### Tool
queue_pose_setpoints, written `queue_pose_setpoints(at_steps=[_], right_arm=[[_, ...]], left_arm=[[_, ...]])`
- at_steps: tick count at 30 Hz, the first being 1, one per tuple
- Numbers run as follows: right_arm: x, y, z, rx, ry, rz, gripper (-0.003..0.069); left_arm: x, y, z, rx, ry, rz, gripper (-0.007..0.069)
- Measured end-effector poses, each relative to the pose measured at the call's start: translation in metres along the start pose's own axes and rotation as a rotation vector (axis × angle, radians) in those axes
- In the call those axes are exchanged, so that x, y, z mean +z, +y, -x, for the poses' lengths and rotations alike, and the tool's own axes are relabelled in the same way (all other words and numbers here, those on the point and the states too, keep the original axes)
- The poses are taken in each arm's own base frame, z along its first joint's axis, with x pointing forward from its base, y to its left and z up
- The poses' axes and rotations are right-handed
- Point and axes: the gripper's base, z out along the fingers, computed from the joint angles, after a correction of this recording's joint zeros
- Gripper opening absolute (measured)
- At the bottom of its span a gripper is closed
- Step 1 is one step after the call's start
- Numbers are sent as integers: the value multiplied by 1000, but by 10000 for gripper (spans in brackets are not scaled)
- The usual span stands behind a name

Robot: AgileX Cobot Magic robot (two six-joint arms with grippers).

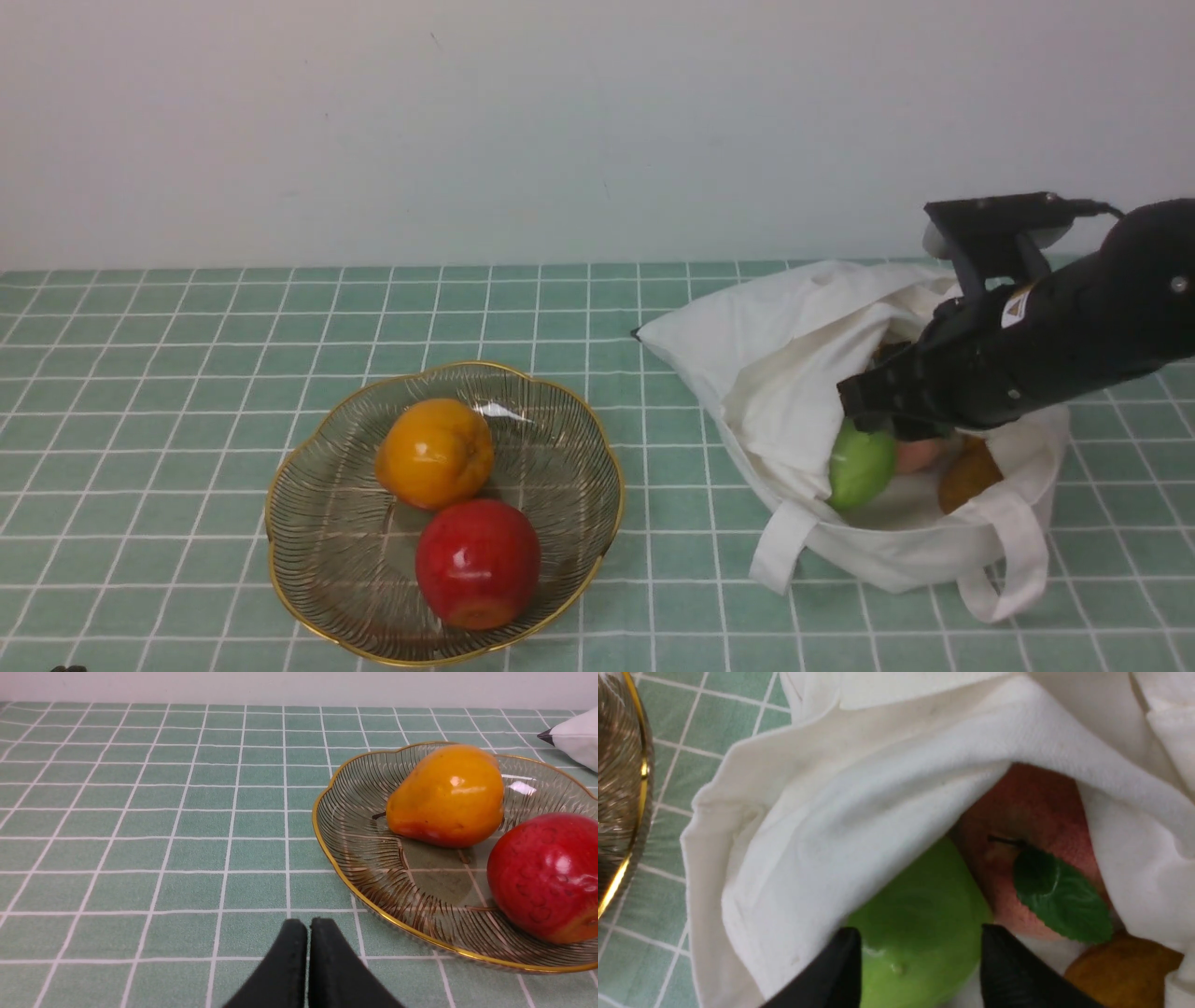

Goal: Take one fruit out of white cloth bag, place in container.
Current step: 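Reach into the cloth bag and grasp a fruit inside it with the right gripper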

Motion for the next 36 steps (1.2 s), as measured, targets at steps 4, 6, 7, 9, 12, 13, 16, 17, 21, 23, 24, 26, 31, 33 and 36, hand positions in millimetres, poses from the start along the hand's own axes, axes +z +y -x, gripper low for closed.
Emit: queue_pose_setpoints(at_steps=[4,6,7,9,12,13,16,17,21,23,24,26,31,33,36], right_arm=[[15,-1,-2,25,20,6,542],[21,-1,-3,31,30,6,590],[25,-1,-3,39,34,9,619],[30,-1,-4,50,41,11,636],[40,-1,-6,88,50,23,644],[43,-1,-6,94,55,24,645],[52,-1,-8,125,61,32,644],[52,-1,-7,125,59,32,644],[64,-1,-7,151,63,34,638],[64,-1,-7,152,62,35,628],[64,-1,-6,152,61,35,598],[64,-1,-6,148,63,34,586],[52,-1,-7,89,85,21,585],[40,-1,-9,55,100,15,585],[12,0,-6,16,79,2,585]], left_arm=[[0,0,0,0,0,0,-8],[0,0,0,0,0,0,-8],[0,0,0,0,0,0,-8],[0,0,0,0,0,0,-8],[0,0,0,0,0,0,-8],[0,0,0,0,0,0,-8],[0,0,0,0,0,0,-8],[0,0,0,0,0,0,-8],[0,0,0,0,0,0,-8],[0,0,0,0,0,0,-8],[0,0,0,0,0,0,-8],[0,0,0,0,0,0,-8],[0,0,0,0,0,0,-8],[0,0,0,0,0,0,-8],[0,0,0,0,0,0,-8]])
